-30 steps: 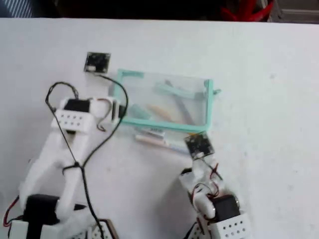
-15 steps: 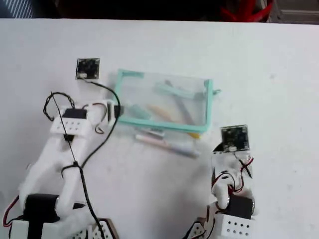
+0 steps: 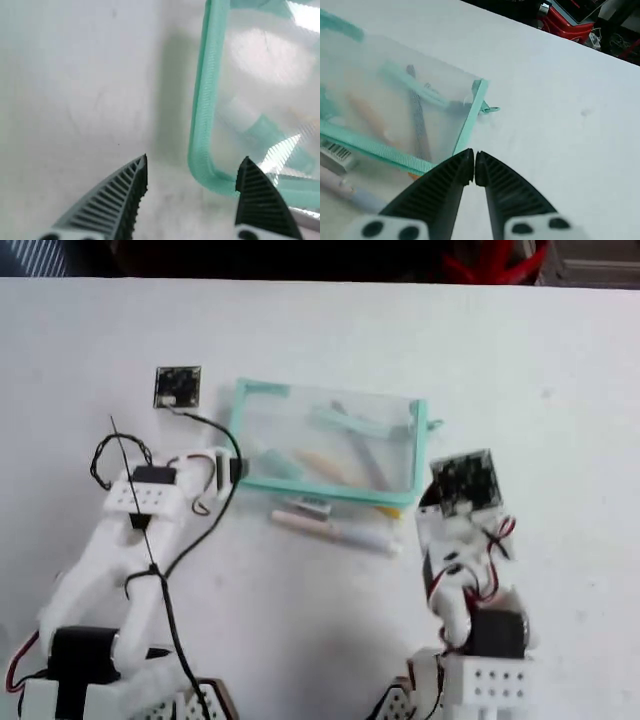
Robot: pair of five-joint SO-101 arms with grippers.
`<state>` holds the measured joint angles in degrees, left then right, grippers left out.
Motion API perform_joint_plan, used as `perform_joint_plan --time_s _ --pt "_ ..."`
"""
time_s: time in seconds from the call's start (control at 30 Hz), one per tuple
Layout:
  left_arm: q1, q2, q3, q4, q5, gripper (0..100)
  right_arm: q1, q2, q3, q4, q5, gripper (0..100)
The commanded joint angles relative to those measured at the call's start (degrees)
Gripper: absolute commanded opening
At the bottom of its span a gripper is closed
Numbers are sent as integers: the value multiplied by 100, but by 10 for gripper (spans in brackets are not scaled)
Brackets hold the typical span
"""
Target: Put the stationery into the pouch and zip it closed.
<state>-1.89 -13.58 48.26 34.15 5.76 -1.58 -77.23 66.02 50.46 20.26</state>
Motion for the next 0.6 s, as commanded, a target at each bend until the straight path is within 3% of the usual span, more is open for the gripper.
perform_joint_plan --time_s 0.0,0.27,0.57 --pt "-13 -75 -26 -132 62 286 -57 2334 -1688 40 -255 46" --pt "-22 -48 -26 -132 62 286 356 6563 -4149 4 -1169 254" --pt "-22 -40 -62 -132 62 286 365 8866 -6347 40 -4369 260"
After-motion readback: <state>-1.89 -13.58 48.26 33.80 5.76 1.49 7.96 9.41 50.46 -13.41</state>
